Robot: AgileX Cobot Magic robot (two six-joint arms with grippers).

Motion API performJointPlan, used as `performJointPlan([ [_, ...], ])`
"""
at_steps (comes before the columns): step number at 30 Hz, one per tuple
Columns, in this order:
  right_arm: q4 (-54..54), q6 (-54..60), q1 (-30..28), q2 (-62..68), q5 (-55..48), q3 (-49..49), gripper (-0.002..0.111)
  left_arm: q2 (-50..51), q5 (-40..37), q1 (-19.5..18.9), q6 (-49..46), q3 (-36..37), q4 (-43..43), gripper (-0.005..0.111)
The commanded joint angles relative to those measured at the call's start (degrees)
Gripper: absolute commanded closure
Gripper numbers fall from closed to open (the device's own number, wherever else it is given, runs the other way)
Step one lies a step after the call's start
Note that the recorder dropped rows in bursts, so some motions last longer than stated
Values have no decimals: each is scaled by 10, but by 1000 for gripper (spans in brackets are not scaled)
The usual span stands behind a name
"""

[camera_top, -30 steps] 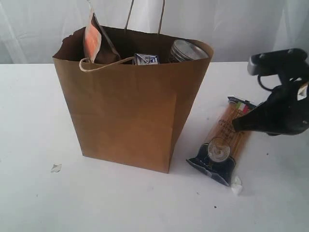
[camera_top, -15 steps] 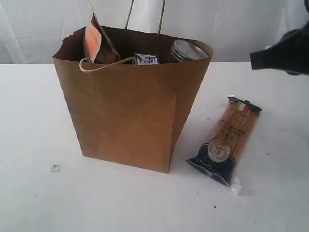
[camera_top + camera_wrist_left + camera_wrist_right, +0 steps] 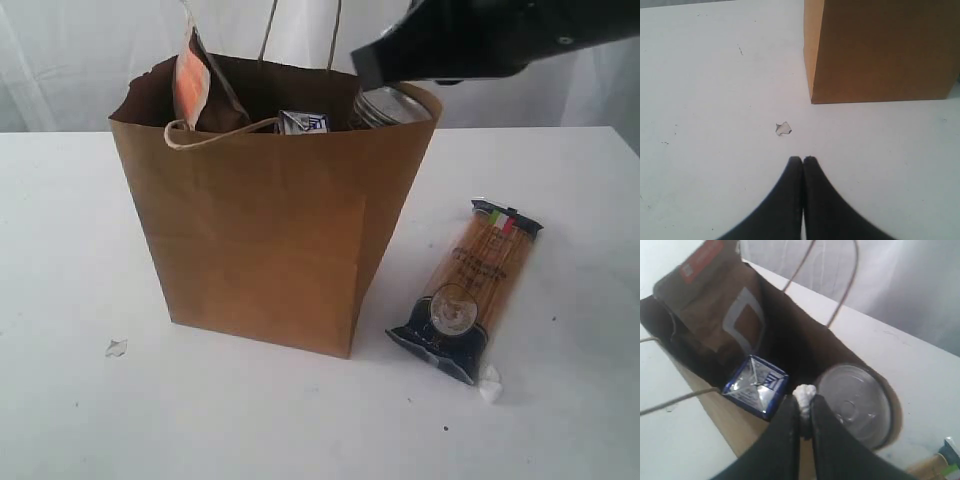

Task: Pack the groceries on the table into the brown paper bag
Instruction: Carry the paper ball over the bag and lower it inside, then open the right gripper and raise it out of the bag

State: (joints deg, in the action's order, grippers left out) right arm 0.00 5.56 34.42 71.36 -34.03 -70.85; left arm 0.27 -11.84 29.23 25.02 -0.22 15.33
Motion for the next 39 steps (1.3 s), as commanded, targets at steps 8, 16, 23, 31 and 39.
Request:
performJointPlan([
  [8,0,23,32,108,-22,-86,108,-3,-3,1,5,2,2,106],
  [16,-3,23,32,163,-18,-124,108,-3,-3,1,5,2,2,106],
  [23,-3,22,32,195,-15,-140,108,-3,-3,1,5,2,2,106],
  [31,-3,22,32,204,8,-140,104,-3,-3,1,5,2,2,106],
  [39,-6,22,32,204,16,-140,76,-3,-3,1,5,2,2,106],
])
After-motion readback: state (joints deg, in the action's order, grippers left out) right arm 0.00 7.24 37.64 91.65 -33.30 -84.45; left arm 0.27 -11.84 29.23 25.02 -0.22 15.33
